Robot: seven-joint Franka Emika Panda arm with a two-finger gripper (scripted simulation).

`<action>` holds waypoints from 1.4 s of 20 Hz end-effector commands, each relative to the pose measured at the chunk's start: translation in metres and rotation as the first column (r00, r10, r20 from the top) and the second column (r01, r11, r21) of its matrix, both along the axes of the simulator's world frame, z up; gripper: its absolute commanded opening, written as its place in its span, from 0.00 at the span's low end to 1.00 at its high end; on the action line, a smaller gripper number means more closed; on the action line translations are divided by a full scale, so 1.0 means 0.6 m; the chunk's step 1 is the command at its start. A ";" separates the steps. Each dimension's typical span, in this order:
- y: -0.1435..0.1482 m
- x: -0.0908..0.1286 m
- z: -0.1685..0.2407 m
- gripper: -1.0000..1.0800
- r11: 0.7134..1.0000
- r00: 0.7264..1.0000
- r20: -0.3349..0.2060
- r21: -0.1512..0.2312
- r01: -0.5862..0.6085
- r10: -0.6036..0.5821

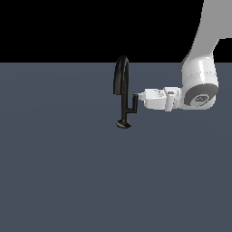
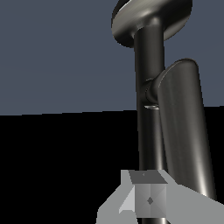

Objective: Turn on the faucet by rotating a designated handle.

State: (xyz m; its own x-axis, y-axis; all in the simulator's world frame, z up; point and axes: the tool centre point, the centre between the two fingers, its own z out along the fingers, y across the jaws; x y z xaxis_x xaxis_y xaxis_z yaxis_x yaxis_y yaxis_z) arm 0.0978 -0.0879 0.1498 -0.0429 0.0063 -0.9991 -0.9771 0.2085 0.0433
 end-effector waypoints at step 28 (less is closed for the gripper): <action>0.021 -0.101 0.001 0.00 1.000 1.000 0.022 -0.003 -0.001 0.001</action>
